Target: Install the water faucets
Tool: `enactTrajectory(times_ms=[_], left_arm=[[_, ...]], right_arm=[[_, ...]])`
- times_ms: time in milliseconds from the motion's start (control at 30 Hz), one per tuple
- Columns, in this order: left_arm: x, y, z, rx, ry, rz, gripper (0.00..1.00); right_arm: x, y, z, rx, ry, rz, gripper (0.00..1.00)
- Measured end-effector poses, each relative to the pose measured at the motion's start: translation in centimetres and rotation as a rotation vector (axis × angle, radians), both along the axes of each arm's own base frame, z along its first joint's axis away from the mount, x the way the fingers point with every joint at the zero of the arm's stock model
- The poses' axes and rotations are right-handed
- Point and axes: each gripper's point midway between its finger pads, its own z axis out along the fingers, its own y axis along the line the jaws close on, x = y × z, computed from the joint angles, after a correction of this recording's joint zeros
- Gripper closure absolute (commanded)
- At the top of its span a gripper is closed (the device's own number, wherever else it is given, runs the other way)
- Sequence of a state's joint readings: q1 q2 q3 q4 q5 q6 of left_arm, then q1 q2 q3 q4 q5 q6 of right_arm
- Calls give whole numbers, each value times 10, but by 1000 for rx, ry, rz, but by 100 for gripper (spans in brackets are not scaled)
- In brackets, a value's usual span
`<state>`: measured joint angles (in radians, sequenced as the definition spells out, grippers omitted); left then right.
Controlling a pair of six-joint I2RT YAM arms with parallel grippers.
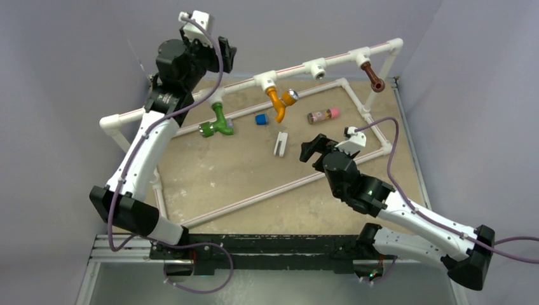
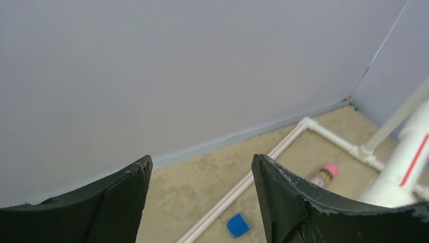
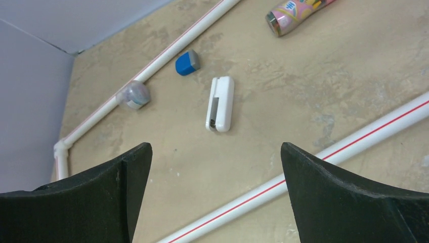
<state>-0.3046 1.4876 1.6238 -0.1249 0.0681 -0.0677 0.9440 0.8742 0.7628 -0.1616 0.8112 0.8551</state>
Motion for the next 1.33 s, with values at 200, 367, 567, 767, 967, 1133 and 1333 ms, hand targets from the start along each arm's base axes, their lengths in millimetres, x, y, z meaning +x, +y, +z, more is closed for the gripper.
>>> enactTrajectory(times_ms=[200, 367, 567, 767, 967, 1133, 1333], left_arm=[[-42, -1, 83, -78, -168, -70, 28], [-114, 3, 128, -152, -265, -169, 28], [-186, -1, 119, -197, -231, -320, 28], [-234, -18, 56, -194, -18, -495, 28], [-291, -33, -19, -181, 200, -712, 28], [-342, -37, -47, -182, 265, -885, 27], [-392, -42, -65, -180, 292, -1132, 26]], right_arm=[[-1, -2, -1, -44, 24, 1, 1], [1, -3, 2, -83, 4, 11, 1], [7, 0, 11, -116, -44, 23, 2], [14, 8, 12, -168, -67, 48, 2], [15, 4, 14, -191, -78, 36, 1], [12, -7, 18, -174, -102, 5, 1], [9, -12, 14, -166, -105, -1, 1]])
